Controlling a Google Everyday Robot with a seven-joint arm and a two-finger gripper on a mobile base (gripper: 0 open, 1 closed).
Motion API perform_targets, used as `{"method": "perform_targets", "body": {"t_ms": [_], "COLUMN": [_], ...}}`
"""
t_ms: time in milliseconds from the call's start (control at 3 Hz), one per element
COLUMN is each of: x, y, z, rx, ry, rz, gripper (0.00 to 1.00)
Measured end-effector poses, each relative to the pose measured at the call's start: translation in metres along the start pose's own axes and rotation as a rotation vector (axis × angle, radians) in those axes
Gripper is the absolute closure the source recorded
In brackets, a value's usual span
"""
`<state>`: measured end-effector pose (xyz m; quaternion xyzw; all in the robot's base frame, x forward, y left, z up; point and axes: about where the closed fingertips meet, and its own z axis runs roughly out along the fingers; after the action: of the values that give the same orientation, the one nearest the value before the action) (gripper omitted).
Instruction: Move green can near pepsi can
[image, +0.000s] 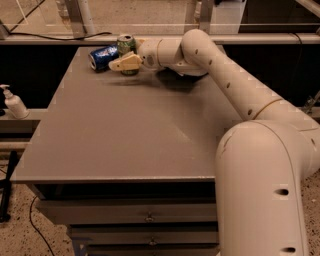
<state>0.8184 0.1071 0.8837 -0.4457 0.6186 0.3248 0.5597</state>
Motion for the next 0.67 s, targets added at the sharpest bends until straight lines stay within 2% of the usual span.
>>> {"method": "perform_targets", "body": {"t_ms": [333,667], "x": [0.001,-0.001], "y": [0.000,0.006], "z": [0.000,-0.017], "rx": [-0.001,0.003], "ry": [-0.001,-0.017], "rz": [0.000,-0.010], "gripper": [0.00,0.00]}}
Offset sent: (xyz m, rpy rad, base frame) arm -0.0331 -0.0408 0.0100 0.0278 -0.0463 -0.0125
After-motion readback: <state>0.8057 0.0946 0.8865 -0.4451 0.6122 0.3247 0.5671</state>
